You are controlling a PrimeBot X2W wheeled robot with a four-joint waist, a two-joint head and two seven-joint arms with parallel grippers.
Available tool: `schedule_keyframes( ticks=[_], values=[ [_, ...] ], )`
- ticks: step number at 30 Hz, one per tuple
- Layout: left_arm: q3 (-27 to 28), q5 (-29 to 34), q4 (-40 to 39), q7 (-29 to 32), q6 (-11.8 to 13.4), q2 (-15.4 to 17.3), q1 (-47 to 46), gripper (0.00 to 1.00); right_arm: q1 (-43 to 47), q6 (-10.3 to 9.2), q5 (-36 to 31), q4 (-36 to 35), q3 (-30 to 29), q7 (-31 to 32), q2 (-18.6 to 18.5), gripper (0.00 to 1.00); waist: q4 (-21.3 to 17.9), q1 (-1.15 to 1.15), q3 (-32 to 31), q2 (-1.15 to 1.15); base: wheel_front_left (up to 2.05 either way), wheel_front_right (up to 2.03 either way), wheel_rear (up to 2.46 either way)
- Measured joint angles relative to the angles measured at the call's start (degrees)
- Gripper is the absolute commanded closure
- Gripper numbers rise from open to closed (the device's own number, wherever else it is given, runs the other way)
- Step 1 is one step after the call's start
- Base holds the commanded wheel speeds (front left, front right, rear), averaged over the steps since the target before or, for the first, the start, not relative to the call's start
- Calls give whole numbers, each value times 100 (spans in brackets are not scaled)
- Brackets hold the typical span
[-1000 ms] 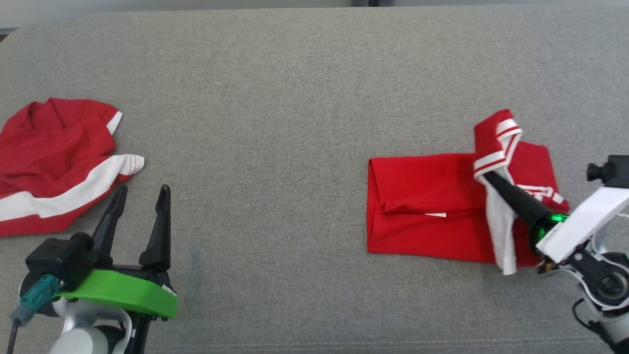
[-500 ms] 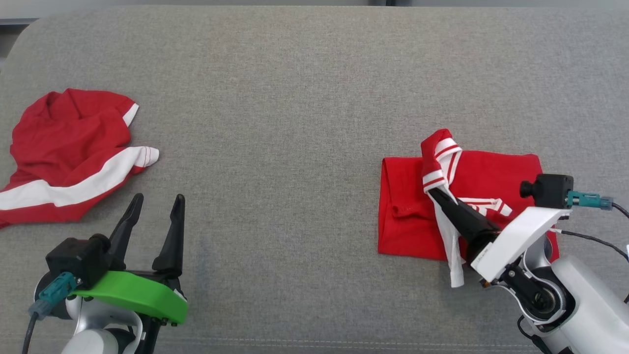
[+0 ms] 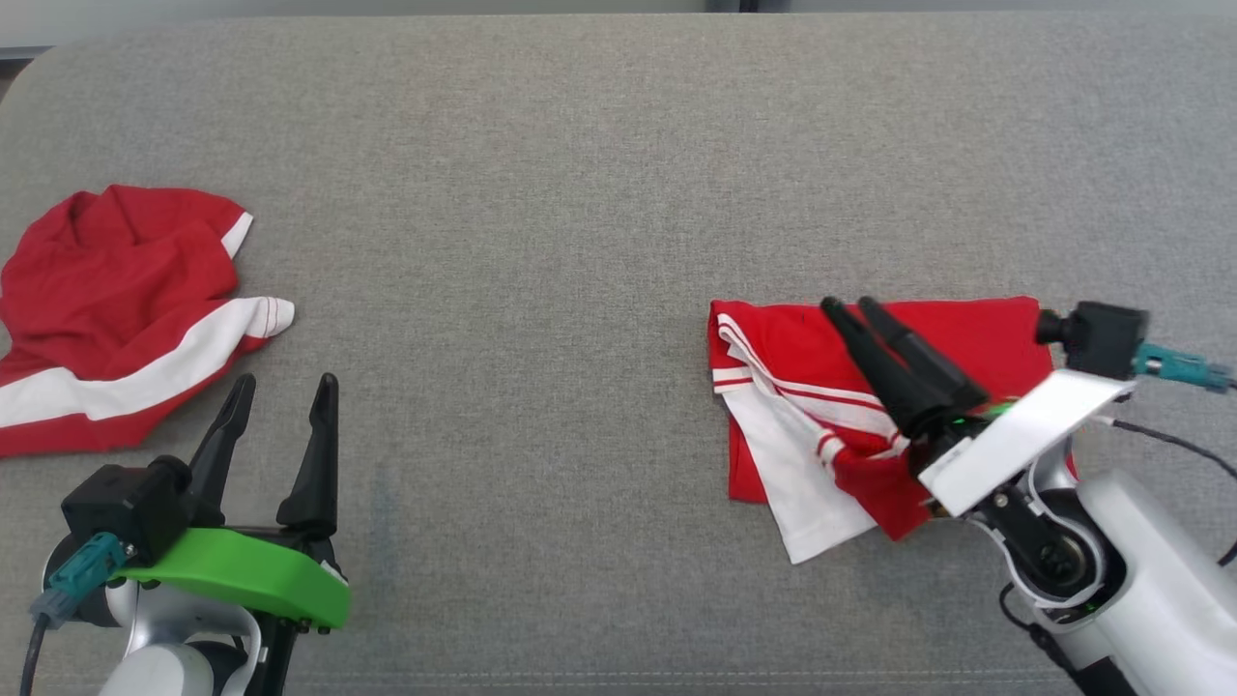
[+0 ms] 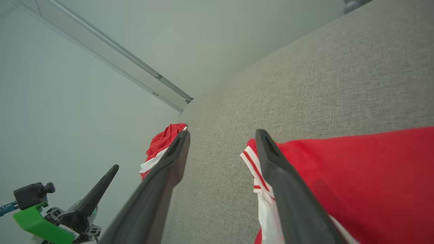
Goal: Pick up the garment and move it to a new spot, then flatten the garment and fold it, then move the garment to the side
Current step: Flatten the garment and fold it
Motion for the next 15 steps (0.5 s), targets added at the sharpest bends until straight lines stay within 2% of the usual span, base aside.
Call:
schedule_keyframes(
  ticks=[5,9,11,15],
  values=[
    [20,0,-16,0,0,-4,2,0,60,-21,124,-120,-604,-296,-353,0,-115,0,24,0,0,0,0],
    [16,0,-107,0,1,-11,2,0,257,-250,119,85,-1044,-436,-742,0,-201,0,54,0,0,0,0],
    [-1,2,-154,0,1,-20,2,0,398,-359,49,285,-1092,-437,-911,0,-229,0,83,0,0,0,0],
    [-56,20,-171,1,2,-29,-1,0,580,-413,-14,670,-1037,-419,-1026,0,-245,0,139,0,0,0,0]
  ],
)
